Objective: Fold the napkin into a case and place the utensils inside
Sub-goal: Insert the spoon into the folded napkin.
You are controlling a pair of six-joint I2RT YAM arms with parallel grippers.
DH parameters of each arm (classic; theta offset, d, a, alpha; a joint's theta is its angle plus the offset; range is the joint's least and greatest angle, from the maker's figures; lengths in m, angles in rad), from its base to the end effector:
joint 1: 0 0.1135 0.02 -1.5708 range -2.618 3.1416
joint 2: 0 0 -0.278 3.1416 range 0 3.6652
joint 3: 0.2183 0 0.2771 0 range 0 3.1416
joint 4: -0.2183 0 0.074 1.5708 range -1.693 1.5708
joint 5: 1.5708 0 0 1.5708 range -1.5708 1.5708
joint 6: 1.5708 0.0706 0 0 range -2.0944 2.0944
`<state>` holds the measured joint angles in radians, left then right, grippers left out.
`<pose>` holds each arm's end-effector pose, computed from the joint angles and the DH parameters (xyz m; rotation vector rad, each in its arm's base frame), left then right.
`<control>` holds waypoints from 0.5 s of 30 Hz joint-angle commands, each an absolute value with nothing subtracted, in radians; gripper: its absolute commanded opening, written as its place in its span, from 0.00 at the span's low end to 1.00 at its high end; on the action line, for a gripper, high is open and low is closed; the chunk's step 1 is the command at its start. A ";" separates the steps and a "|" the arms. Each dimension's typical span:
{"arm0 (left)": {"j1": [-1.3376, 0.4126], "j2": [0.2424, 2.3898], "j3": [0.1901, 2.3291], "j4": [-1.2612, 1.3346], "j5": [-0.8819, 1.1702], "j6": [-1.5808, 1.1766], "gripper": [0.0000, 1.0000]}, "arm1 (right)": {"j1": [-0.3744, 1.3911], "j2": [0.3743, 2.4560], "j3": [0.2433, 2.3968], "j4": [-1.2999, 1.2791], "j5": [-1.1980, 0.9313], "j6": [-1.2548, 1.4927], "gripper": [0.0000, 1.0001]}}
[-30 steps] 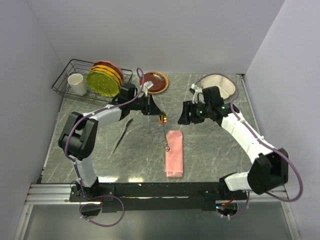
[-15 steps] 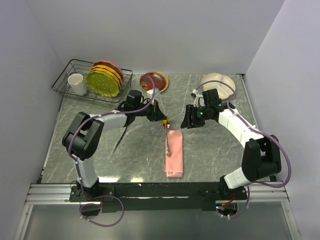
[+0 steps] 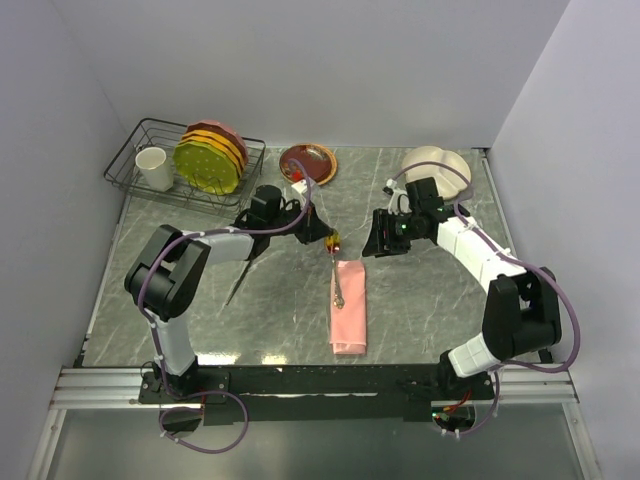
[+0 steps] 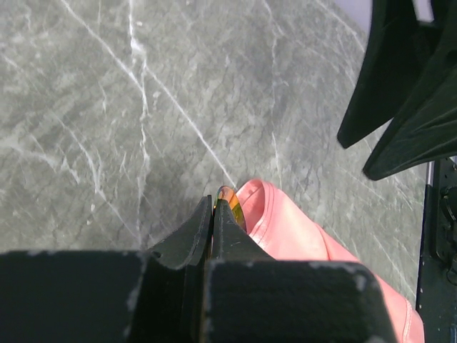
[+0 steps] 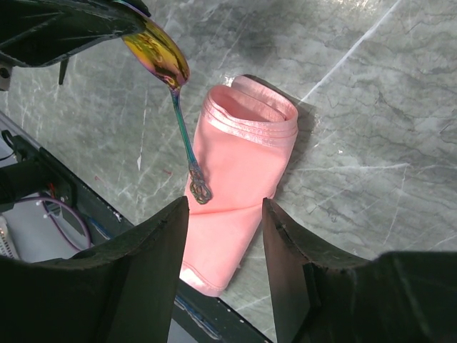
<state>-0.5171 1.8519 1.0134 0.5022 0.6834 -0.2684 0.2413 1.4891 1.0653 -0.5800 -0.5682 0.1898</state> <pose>0.3640 -0.2583 0.1771 0.7282 1.8685 -1.1671 0.3214 0.1182 0.2214 -0.2847 2.5632 0.8931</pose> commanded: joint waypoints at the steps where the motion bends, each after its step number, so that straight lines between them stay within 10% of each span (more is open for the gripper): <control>1: -0.528 1.839 1.000 0.621 0.735 -0.268 0.01 | 0.232 1.497 1.068 -0.563 -0.571 0.193 0.53; 15: -0.541 1.802 0.913 0.701 0.790 -0.377 0.01 | 0.227 1.535 1.072 -0.551 -0.568 0.201 0.53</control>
<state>-0.5308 1.8519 0.9253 0.6018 0.7464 -0.3466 0.2356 1.5356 1.0653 -0.5785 -0.5667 0.1932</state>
